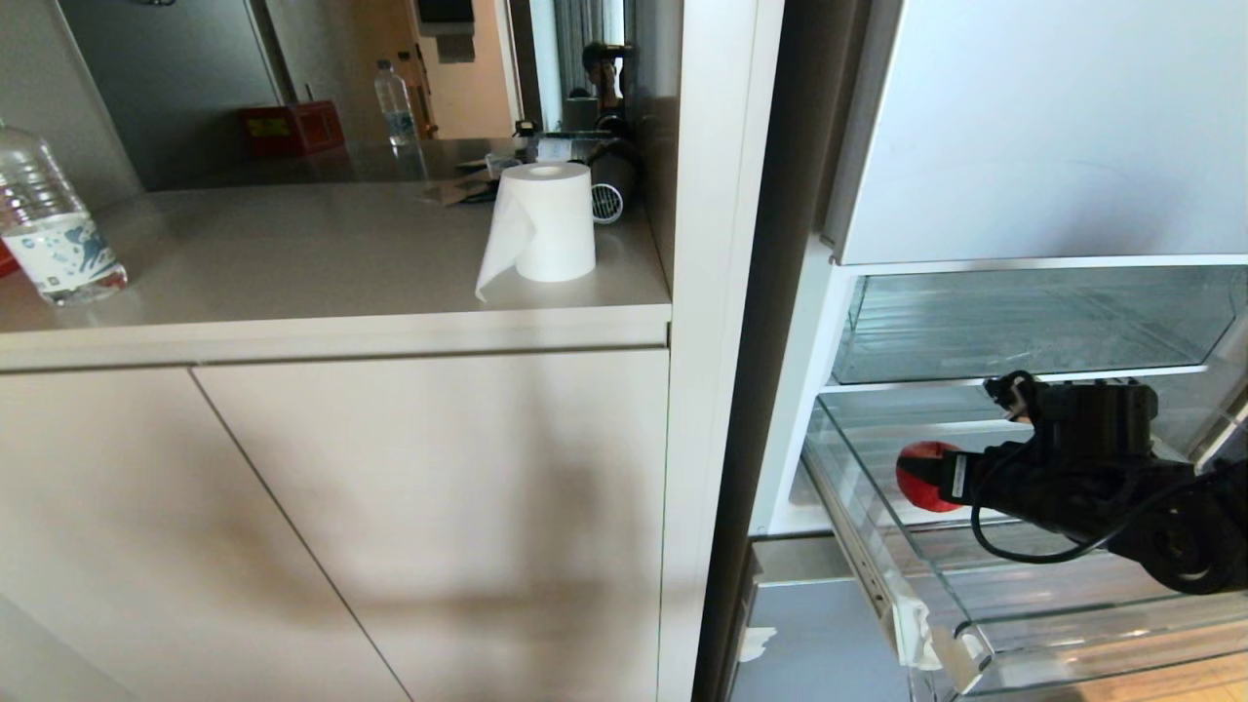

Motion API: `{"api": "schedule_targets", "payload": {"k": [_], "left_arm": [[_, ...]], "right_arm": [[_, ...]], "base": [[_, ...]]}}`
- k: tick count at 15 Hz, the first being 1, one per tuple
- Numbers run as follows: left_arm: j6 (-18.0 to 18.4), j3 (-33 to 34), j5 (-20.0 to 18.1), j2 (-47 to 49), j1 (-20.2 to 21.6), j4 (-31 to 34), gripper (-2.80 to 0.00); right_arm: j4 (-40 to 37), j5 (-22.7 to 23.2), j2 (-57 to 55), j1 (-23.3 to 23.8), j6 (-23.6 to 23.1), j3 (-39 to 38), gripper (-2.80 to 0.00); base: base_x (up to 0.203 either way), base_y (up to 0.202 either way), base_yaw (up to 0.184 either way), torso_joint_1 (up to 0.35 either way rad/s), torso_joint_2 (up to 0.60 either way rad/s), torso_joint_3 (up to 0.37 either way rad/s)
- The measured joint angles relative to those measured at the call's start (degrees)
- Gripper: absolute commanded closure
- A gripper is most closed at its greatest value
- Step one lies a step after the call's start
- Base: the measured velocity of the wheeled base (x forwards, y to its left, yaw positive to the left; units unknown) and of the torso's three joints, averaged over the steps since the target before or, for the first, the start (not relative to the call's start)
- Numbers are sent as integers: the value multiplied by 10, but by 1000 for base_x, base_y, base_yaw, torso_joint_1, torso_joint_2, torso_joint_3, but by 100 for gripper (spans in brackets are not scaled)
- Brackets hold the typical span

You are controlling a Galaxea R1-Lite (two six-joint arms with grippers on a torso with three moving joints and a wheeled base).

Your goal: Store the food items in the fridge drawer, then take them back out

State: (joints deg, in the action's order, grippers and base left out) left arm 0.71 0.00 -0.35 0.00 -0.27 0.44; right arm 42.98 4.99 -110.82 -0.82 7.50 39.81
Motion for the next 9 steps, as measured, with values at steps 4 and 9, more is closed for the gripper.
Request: {"api": "schedule_targets", "payload": {"k": [4, 9], "left_arm": [[0, 0, 0, 0, 0, 0, 0], [0, 0, 0, 0, 0, 0, 0]], "right_arm": [[0, -1, -3, 0, 2, -3, -280], [-18, -1, 124, -1, -3, -39, 0]], "base": [[0, 0, 0, 0, 0, 0], [0, 0, 0, 0, 0, 0]]}}
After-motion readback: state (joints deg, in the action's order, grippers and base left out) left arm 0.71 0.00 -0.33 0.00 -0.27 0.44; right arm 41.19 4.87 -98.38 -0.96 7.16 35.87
